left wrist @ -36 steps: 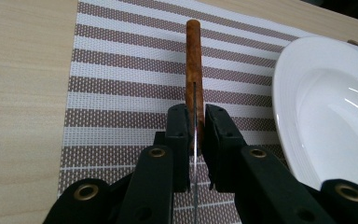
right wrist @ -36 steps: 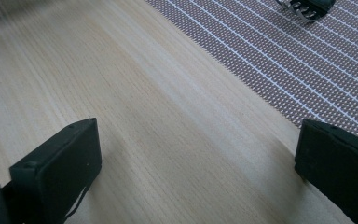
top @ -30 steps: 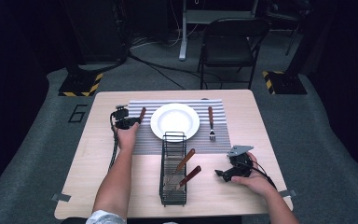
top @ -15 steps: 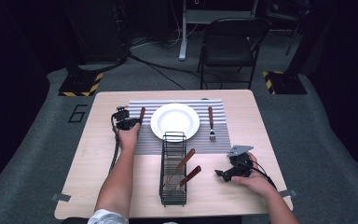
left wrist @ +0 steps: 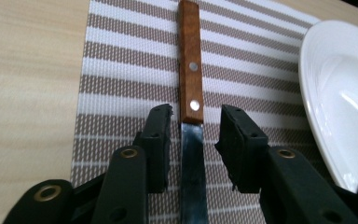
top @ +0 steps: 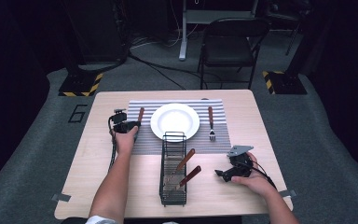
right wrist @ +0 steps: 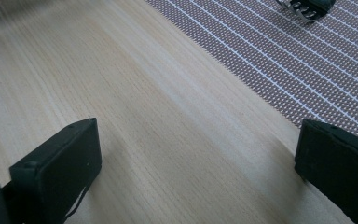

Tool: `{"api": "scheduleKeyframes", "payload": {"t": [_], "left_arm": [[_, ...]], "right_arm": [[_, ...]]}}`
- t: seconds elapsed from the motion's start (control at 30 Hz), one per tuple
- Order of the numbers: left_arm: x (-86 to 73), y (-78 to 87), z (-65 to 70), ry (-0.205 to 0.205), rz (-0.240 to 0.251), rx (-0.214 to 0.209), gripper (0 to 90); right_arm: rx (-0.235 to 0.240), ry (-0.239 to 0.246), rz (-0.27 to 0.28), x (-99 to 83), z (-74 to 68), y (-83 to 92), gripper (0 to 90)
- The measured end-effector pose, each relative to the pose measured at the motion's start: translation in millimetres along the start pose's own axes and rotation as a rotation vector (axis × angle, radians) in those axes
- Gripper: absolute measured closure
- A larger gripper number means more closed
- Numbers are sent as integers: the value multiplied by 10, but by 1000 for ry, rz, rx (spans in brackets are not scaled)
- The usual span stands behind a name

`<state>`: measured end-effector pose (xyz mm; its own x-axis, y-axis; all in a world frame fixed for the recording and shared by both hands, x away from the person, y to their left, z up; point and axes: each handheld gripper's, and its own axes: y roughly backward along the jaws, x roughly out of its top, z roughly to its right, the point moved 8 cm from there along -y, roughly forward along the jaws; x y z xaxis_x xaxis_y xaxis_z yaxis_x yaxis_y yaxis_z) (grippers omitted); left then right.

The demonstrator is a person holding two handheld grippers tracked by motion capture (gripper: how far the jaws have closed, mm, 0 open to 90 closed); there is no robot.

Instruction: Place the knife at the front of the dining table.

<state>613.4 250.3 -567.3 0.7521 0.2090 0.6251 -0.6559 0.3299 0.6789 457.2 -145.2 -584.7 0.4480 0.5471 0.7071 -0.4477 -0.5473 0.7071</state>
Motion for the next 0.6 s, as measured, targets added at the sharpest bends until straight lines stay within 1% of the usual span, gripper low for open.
{"api": "scheduleKeyframes", "payload": {"t": [0.03, 0.07, 0.17, 0.2, 0.27, 0.3, 0.37, 0.53, 0.6], "left_arm": [[-16, 11, 5, 3, 6, -10, 618], [-32, 26, 10, 4, 2, -19, 610], [-71, 47, 21, 6, 5, -29, 602], [-74, 52, 9, -2, 8, -28, 601], [-76, 56, 12, 3, 6, -31, 601], [-85, 61, 17, 3, -5, -31, 601], [-87, 58, 23, -7, -2, -33, 601], [-92, 60, 33, -7, 0, -32, 600], [-99, 56, 37, -7, 13, -35, 600]], "right_arm": [[-1, -2, 0, 1, -1, -1, 0], [0, 0, 0, 0, 0, 0, 0], [0, 0, 0, 0, 0, 0, 0], [-1, -1, 0, 1, 0, 0, 0], [0, 0, 0, 0, 0, 0, 0], [-1, -2, 0, 1, -1, -1, 0], [-1, -2, 1, 1, -1, -1, 0], [0, 0, 0, 0, 0, 0, 0], [0, 0, 0, 0, 0, 0, 0]]}}
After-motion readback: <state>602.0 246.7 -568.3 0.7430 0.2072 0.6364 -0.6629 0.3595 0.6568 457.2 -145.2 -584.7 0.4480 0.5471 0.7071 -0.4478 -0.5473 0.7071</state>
